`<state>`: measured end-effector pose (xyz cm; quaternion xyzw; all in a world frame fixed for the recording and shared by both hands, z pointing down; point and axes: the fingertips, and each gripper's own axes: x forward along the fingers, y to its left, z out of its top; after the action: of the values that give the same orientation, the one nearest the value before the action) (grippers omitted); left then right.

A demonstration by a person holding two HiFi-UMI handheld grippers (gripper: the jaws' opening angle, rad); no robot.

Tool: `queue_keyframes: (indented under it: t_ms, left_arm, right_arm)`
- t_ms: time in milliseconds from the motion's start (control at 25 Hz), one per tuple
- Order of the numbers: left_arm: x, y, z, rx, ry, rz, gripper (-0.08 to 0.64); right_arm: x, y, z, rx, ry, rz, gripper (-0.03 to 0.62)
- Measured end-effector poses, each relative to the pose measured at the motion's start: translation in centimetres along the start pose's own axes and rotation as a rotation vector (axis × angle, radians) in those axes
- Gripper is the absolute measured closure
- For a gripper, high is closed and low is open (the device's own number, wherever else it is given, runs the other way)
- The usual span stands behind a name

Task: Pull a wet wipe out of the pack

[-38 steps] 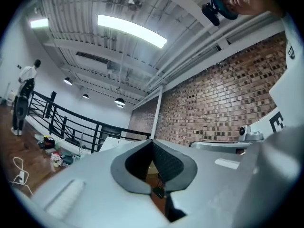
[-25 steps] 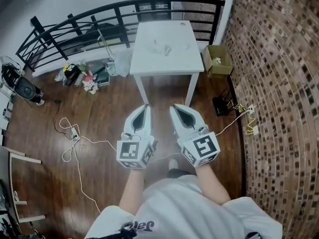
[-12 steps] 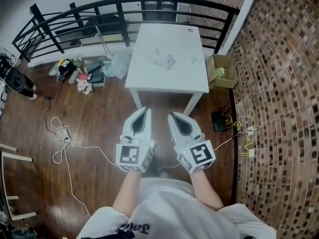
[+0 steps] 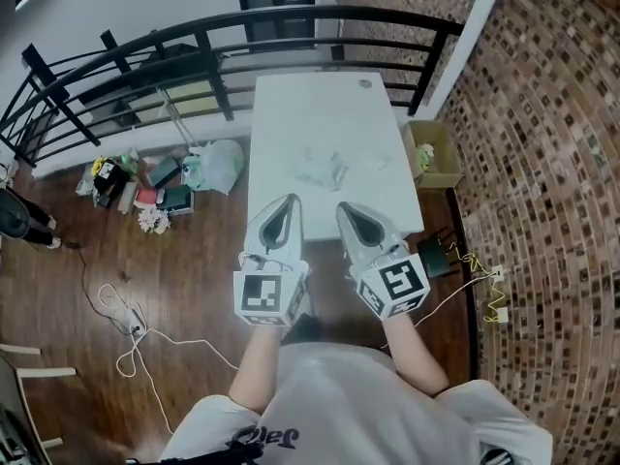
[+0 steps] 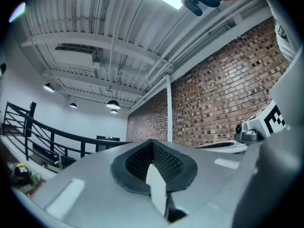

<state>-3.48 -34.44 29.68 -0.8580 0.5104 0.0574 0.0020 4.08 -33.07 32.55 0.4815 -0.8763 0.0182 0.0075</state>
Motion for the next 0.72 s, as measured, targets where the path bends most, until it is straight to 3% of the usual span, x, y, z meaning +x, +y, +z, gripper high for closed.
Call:
queue_keyframes:
  t_ms: [200, 440, 720]
  left_arm:
    - [5.6, 6.0, 0.0, 0.036, -0.005, -0.025, 0.545]
    - [10.0, 9.4, -4.7, -0.01, 0.09, -0.055, 0.545]
    - [15.4, 12.0, -10.0, -0.03, 0.179, -0.053, 0.545]
  right_arm:
    - [7.3, -3.0, -0.2, 0.004, 0.001, -0.044, 0.601]
    - [10.0, -8.7, -5.3, 0.092, 0.11, -0.13, 0.6]
    - [12.9, -16.3, -9.2, 0.059, 0.215, -0.161, 0.6]
